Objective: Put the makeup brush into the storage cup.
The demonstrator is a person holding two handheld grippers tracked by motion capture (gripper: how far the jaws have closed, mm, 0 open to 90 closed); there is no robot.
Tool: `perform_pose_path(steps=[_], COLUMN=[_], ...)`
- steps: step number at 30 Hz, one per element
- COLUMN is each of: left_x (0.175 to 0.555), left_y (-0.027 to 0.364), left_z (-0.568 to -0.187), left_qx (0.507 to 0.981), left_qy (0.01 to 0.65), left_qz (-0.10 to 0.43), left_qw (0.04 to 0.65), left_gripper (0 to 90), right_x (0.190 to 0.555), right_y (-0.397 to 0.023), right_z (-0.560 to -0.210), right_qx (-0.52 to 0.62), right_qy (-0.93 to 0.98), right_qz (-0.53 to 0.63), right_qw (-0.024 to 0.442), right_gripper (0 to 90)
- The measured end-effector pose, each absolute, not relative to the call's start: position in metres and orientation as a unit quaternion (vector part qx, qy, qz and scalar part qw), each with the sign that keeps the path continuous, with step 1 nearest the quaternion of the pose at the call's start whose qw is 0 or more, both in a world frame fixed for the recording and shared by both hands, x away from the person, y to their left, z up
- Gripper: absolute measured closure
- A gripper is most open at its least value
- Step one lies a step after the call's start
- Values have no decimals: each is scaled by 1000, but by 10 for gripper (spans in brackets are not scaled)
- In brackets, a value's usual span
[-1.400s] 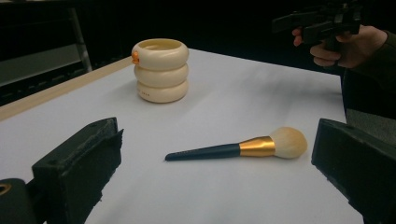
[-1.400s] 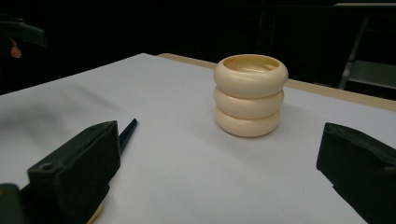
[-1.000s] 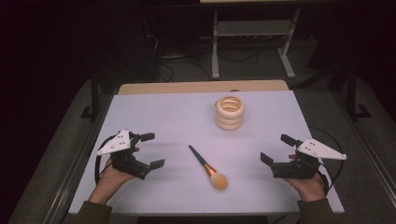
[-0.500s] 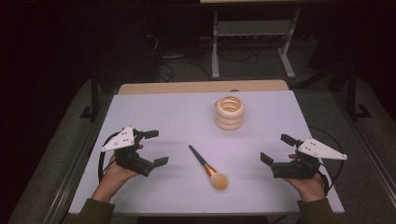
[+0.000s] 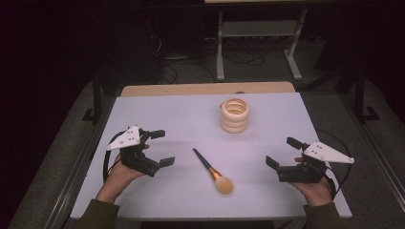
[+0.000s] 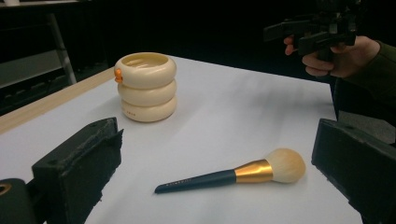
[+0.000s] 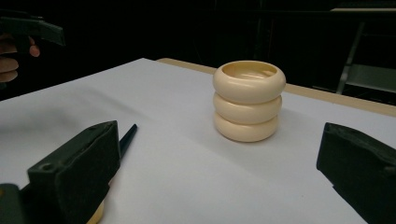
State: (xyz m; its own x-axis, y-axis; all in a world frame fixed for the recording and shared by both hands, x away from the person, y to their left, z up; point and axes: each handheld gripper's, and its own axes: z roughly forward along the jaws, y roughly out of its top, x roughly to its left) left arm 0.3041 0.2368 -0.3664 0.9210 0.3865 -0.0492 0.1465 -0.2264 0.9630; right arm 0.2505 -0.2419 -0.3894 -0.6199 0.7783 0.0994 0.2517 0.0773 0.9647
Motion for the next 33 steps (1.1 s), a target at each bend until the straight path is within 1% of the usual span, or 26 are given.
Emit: perform_pose_path(steps=[33], left_x=[323], left_y=[210], left_z=[-355], left_qx=[777], left_qy=[144], left_qz=[90], left_qw=[606], left_gripper=[12], right_x=[250], right_y=[-240], right_z=[-390], right_qx=[370], right_qy=[697], right_qz=[569], right_qw=[230], right_gripper=[0])
